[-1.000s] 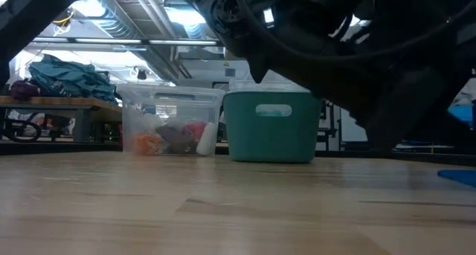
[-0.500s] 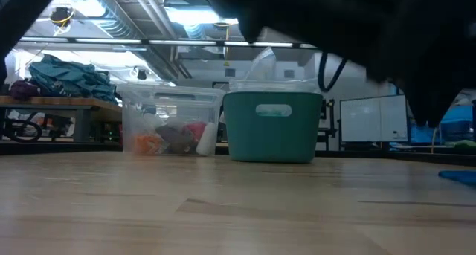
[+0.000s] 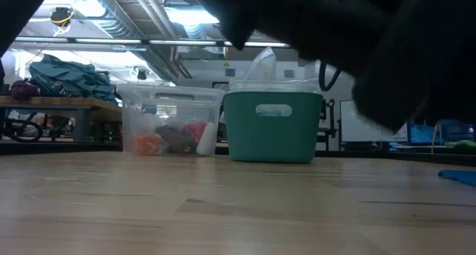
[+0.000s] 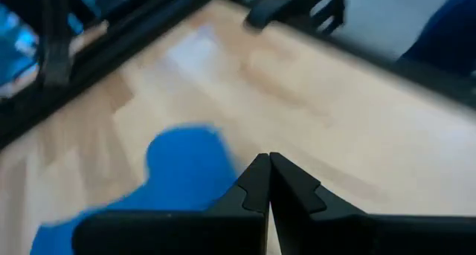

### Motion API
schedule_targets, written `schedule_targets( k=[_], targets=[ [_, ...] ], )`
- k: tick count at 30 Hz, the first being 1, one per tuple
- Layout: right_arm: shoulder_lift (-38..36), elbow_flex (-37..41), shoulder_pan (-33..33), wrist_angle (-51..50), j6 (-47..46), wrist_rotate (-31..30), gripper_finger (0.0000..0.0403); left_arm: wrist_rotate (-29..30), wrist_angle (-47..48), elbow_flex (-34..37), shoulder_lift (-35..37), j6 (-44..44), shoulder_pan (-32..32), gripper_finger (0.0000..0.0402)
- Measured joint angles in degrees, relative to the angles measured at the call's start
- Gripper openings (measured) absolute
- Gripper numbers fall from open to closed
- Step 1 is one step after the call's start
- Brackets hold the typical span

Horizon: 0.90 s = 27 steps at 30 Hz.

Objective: Roll bandage
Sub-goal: Roll the blue bandage

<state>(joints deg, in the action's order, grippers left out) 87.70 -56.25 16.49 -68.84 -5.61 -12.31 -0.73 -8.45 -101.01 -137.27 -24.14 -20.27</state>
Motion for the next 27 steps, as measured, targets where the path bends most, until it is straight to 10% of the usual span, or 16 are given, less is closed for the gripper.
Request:
schedule_targets(
  k=[27],
  targets=[
    [-0.1,-0.1,-0.1,-0.2,1.3,2.7,0.0076,4.6,-6.6,0.0,-2.0,3.4,8.6,0.0001]
  ],
)
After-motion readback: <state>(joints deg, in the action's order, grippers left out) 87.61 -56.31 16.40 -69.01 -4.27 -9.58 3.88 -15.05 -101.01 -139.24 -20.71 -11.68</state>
